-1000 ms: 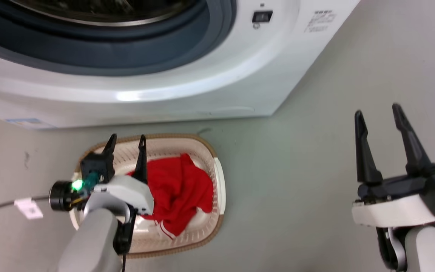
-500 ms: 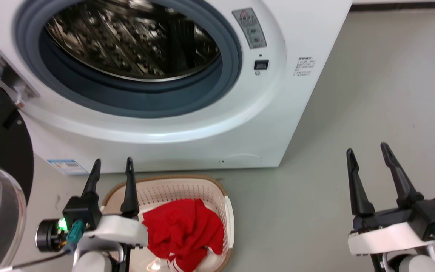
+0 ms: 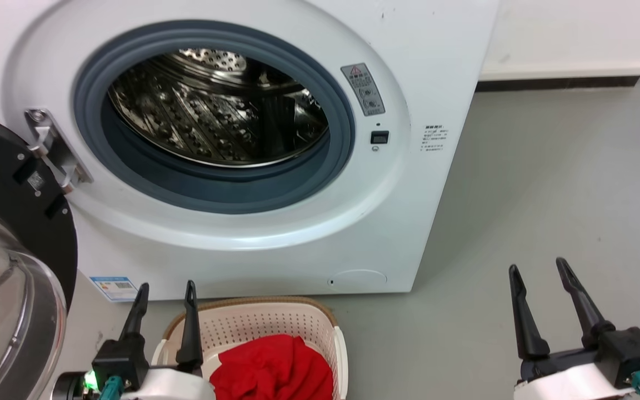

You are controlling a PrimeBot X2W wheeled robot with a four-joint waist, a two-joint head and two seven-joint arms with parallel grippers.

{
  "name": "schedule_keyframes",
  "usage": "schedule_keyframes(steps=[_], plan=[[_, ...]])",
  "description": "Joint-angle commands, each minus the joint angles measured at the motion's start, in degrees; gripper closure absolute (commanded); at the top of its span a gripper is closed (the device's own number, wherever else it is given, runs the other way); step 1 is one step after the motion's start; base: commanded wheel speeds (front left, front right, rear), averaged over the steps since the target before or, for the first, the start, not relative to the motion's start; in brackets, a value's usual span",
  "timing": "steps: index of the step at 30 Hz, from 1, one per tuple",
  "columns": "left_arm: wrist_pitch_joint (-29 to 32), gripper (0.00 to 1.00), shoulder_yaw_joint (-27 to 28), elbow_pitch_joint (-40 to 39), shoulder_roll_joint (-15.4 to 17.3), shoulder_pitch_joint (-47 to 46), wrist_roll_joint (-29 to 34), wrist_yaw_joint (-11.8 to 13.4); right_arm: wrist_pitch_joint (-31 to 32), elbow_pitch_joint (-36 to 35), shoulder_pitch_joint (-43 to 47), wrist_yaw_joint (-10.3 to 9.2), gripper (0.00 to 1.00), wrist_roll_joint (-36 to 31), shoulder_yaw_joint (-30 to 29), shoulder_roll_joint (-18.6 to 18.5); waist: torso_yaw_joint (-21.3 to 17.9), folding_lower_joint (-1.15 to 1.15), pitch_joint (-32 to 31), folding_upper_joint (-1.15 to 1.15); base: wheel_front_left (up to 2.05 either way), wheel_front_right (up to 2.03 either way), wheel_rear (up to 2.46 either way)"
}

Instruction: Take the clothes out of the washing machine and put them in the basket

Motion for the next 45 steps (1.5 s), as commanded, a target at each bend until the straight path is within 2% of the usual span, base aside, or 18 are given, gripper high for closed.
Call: schedule_keyframes(steps=[1,20,21,26,45], plan=[[-0.1,0.0,0.0,-0.3,-0.2,1.3,0.7,-0.3,-0.1,0.3,1.4,-0.04,0.0,0.1,0.0,0.0,0.3,0.01,-1.4,0.0,0.0,0.0,0.0],[-0.1,0.0,0.1,0.4,-0.4,2.7,0.2,-0.2,-0.1,0.2,1.6,-0.04,0.0,0.2,0.8,0.0,0.4,0.01,-2.5,0.0,0.0,0.0,0.0],[-0.1,1.0,0.1,0.5,-0.4,2.7,0.3,-0.1,-0.1,0.1,1.6,-0.04,1.0,0.2,0.8,0.0,0.3,0.01,-2.5,0.0,0.0,0.0,0.0],[0.4,1.0,0.1,3.0,-0.3,3.1,0.4,-0.2,0.1,2.7,2.0,0.0,1.0,0.0,0.9,0.0,0.4,0.01,-2.5,0.0,0.0,0.0,0.0],[5.6,1.0,1.7,4.1,-0.3,0.2,-21.1,-1.9,3.9,5.4,-1.0,-0.01,1.0,23.9,0.8,-1.4,0.7,0.01,-2.7,0.0,0.0,0.0,0.0]])
